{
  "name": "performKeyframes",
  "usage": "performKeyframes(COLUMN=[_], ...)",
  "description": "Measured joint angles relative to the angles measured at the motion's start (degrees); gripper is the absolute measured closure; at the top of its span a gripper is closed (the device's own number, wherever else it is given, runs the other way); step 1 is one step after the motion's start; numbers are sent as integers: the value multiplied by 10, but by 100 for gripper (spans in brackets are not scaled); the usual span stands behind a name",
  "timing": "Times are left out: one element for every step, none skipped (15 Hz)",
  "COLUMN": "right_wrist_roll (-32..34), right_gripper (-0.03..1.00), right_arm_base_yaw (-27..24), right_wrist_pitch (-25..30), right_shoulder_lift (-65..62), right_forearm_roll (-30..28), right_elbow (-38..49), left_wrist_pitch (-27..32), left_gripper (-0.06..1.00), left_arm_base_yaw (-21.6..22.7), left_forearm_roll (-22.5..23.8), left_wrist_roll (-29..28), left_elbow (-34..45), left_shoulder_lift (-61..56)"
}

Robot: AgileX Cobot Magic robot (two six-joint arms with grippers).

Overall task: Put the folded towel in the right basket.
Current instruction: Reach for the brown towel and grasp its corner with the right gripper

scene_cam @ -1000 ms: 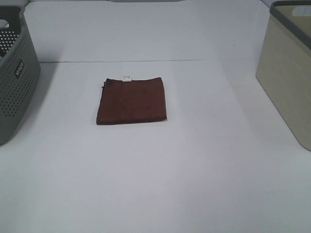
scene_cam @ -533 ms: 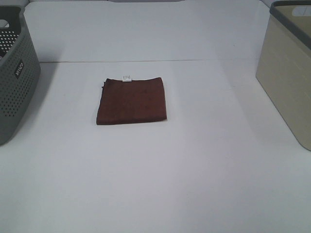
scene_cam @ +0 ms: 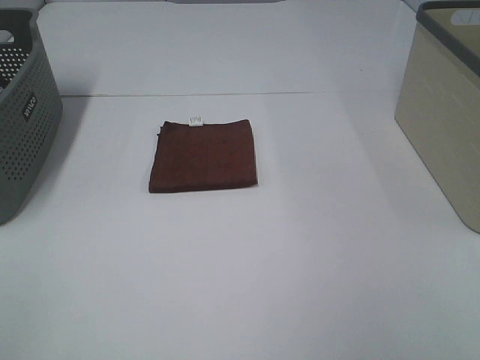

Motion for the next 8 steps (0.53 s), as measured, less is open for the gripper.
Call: performKeyframes(right_wrist_roll=[-14, -16, -17, -28, -48, -77, -107, -138], right_gripper=[4, 4, 4, 4, 4, 4, 4, 6], right_arm_base_yaw=[0, 0, 0, 0, 0, 0, 0, 0], right_wrist_pitch=[-10, -10, -11, -13, -13, -13, -12, -2], right_shoulder_lift=[99, 153, 179, 226, 270, 318, 358, 398], right_forearm_roll=[1, 10, 17, 33, 59, 98, 138, 182], right_elbow=[-60, -90, -106, -133, -162, -184, -203, -223], left_wrist_pitch=[0, 0, 0, 0, 0, 0, 0, 0], left_gripper=[6, 6, 6, 6, 6, 6, 6, 6], left_arm_base_yaw=[0, 0, 0, 0, 0, 0, 0, 0], left_forearm_roll=[0, 0, 0, 0, 0, 0, 0, 0], left_wrist_roll=[0, 0, 0, 0, 0, 0, 0, 0], left_elbow=[0, 0, 0, 0, 0, 0, 0, 0], left_shoulder_lift=[0, 0, 0, 0, 0, 0, 0, 0])
